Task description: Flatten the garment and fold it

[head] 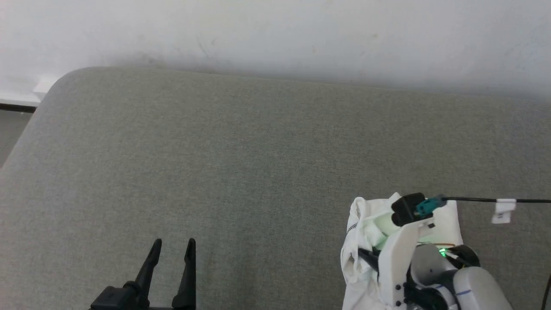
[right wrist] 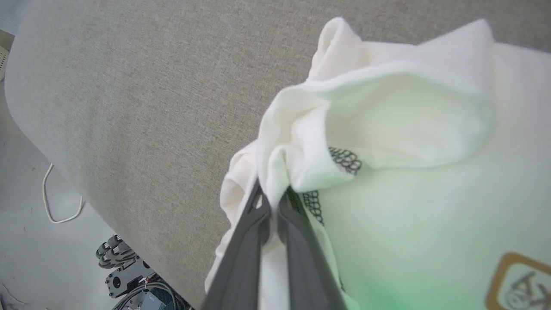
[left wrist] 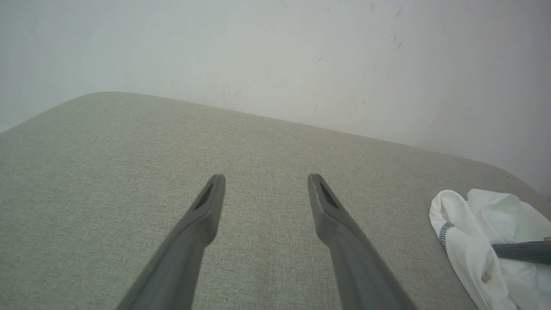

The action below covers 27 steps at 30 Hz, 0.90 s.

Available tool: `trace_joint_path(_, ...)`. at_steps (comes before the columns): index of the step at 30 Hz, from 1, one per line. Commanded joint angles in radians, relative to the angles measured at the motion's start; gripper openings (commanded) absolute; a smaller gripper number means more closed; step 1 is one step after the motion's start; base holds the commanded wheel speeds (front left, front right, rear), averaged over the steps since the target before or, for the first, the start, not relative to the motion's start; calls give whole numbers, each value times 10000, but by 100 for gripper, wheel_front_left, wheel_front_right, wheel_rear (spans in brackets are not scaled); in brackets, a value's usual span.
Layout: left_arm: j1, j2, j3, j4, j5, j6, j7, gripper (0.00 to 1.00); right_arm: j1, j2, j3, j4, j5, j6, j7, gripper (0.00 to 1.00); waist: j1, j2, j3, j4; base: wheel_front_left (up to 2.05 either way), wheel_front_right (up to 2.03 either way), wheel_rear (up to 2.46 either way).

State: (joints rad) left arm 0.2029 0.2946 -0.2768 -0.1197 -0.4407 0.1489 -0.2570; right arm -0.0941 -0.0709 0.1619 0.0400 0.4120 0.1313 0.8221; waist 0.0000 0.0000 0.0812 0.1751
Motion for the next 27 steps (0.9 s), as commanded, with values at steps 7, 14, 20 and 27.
trace_joint_path(7, -185, -114, -109, 206, -91, -138, -47, 100, -677, 184, 339, 1725, -586, -6, -659, 100, 0, 0, 18, 282, 0, 0, 0)
trace_joint_path(14, -40, -128, -8, 210, -138, -96, -47, 100, -711, -41, 221, 755, -42, -6, -551, 100, 0, 0, -32, 130, 0, 0, 0)
trace_joint_path(20, -70, -126, 69, -11, -67, -71, -47, 100, 326, -637, -1942, -1552, -167, -6, -658, 100, 0, 0, 200, -114, 0, 0, 0)
trace_joint_path(27, -183, -197, 187, -157, -18, -132, -47, 100, 1820, -182, -3616, -2623, -554, -6, -721, 100, 0, 0, 707, -393, 0, 0, 0)
